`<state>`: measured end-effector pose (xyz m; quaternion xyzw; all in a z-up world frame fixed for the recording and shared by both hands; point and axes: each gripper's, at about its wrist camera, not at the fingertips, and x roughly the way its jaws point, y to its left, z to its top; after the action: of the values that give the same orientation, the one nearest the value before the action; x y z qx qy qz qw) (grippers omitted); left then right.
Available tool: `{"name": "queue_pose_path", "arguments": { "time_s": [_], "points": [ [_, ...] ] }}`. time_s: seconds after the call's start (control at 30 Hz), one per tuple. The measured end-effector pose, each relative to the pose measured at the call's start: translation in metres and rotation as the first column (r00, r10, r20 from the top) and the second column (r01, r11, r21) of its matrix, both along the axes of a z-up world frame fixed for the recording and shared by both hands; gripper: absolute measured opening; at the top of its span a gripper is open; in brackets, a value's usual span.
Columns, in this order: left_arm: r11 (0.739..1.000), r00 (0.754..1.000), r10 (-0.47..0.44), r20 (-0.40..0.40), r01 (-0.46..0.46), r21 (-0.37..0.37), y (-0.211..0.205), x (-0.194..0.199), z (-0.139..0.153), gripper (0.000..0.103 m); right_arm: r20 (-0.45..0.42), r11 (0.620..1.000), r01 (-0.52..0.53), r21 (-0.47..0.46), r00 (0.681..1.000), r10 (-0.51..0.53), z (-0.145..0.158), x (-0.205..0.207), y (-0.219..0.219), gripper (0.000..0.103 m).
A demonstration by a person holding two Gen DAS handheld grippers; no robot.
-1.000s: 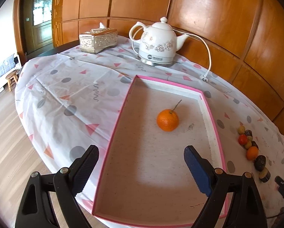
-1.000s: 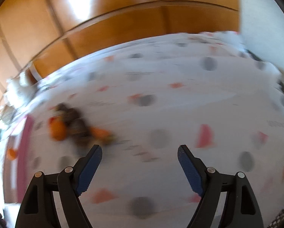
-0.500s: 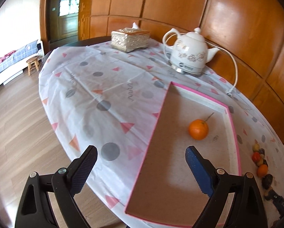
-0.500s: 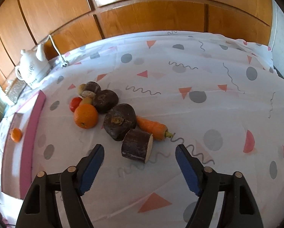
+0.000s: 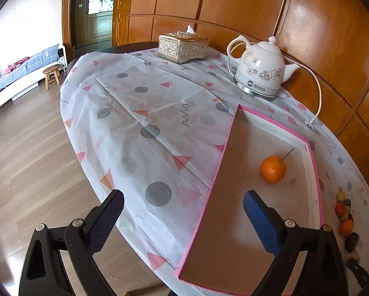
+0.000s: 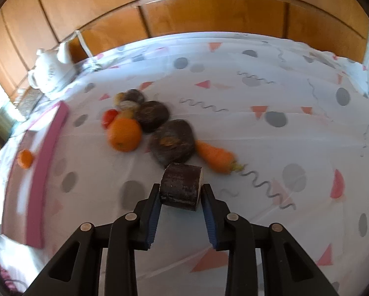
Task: Organize fruits
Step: 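Grasp the dark brown cylindrical piece with the right gripper, then carry the dark cylinder into the tray and open the right gripper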
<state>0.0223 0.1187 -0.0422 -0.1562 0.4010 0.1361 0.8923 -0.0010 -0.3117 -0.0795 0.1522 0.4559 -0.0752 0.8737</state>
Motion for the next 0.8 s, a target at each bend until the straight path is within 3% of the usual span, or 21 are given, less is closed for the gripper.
{"name": "queue_pose_path", "arguments": {
  "time_s": [0.27,0.57,0.8],
  "points": [
    [1.000,1.000,-0.004,-0.002,0.004,-0.003,0.000,0.000,-0.001,0.098,0.043,0.963,-0.243,0.118,0.970,0.240,0.018,0.014,0.052,0.032],
    [1.000,1.000,-0.001,-0.003,0.001,-0.006,0.002,-0.001,-0.002,0.098,0.078,0.876,-0.470,0.111,0.883,0.464,0.039,0.058,0.134,0.032],
    [1.000,1.000,0.010,-0.014,-0.010,-0.009,0.007,-0.001,-0.005,0.098,0.067,0.833,-0.549,0.075,0.836,0.545,0.043,0.095,0.187,0.032]
  ]
}}
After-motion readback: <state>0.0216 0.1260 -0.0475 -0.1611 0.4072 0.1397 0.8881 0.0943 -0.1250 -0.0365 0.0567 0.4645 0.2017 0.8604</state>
